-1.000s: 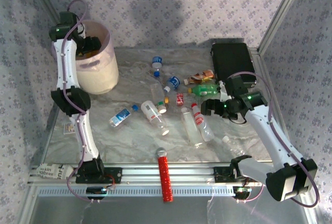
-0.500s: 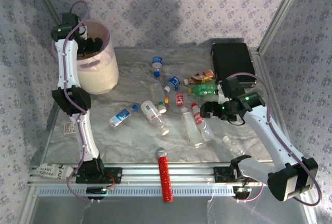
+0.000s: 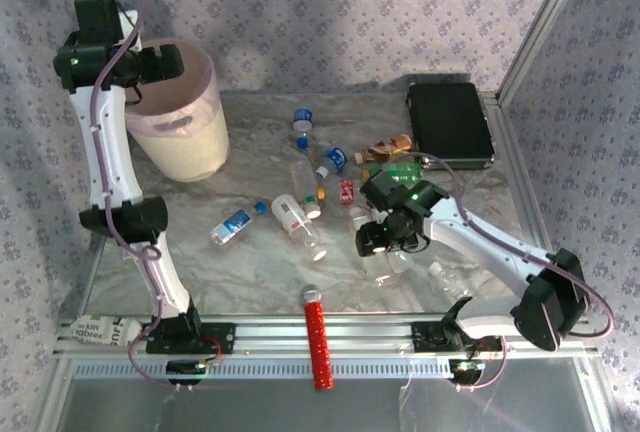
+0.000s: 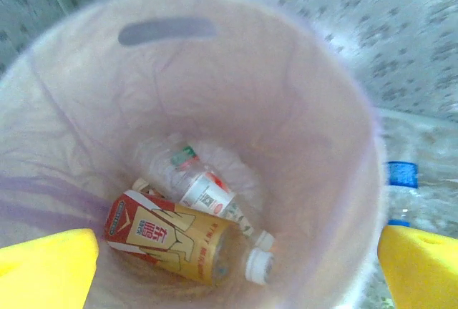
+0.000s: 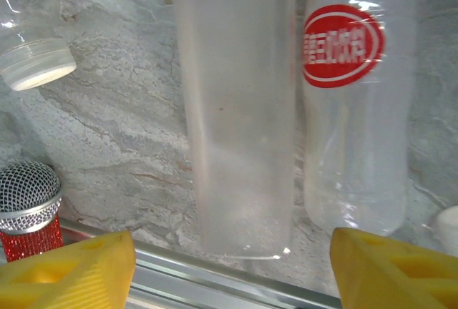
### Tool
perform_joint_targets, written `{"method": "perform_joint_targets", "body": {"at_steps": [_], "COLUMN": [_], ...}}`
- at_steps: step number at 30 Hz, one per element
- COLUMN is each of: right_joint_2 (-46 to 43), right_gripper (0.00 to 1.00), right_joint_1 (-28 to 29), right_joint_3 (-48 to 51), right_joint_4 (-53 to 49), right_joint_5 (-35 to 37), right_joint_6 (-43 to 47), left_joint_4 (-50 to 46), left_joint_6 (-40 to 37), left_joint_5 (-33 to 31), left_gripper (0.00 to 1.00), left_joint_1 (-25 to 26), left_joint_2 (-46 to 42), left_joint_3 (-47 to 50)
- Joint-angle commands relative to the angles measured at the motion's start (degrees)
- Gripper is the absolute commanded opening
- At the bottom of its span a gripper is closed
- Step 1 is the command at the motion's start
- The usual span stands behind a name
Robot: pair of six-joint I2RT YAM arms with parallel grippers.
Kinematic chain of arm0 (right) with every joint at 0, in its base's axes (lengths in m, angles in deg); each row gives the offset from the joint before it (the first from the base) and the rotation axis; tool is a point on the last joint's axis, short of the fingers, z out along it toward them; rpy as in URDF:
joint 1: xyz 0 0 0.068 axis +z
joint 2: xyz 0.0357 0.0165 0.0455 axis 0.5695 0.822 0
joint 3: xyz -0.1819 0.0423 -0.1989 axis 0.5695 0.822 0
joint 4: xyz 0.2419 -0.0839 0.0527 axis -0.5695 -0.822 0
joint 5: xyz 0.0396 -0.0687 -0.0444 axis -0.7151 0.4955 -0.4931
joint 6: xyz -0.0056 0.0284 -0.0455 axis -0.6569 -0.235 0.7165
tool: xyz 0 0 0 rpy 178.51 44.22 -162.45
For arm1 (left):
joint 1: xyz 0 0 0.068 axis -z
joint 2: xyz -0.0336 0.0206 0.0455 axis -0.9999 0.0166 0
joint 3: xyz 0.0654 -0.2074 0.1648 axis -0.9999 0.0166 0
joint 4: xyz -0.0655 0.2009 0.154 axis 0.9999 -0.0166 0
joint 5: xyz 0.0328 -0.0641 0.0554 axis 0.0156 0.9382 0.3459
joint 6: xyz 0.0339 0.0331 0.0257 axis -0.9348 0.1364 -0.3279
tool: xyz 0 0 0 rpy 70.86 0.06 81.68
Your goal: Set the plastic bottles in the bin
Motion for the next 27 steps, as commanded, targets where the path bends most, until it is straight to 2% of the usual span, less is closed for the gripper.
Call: {"method": "perform_joint_targets", "body": {"at_steps": [1,6,9,11,13,19,23,27], "right_joint_2": [2.7,5.4,6.6,7.7,8.4,10.4,11.3,12.1], "right_gripper": [0.69,0.65,0.65,0.65,0.66,0.71,0.74,0.73], "right_joint_1": [1.5,2.7,2.7,3.0,3.1,3.3,3.5,3.7], "right_joint_3": [1.5,3.7,5.0,5.3,5.7,7.2,8.1,9.3], "right_joint_4": [2.8,5.7,7.7,8.3,8.4,9.9,11.5,14.3], "right_joint_5": [1.2,1.5,0.9,0.8,1.2,1.9,3.2,4.4], "right_joint_6": [-1.8,-1.8,-1.7,-1.6,-1.5,-1.5,-2.1,-1.9], "left_joint_4": [-3.1,-4.5,5.9,14.6,17.9,23.9,28.3,35.8], "left_joint_6": [-2.1,-2.1,-1.1,1.6,4.4,12.1,17.5,23.7], "left_joint_5": [-3.1,-6.4,-6.9,-4.4,-3.9,-1.7,-1.8,-1.3], "left_gripper": [1.0,1.0,1.0,1.0,1.0,0.99,1.0,1.0], "left_joint_1": [3.6,9.2,12.7,13.5,13.6,15.5,20.9,24.1], "left_joint_2": [-5.3,-11.6,-21.3,-28.7,-33.5,-44.3,-49.4,-55.7], "left_joint_3": [1.5,6.8,25.0,39.4,48.3,66.3,76.8,88.6]}}
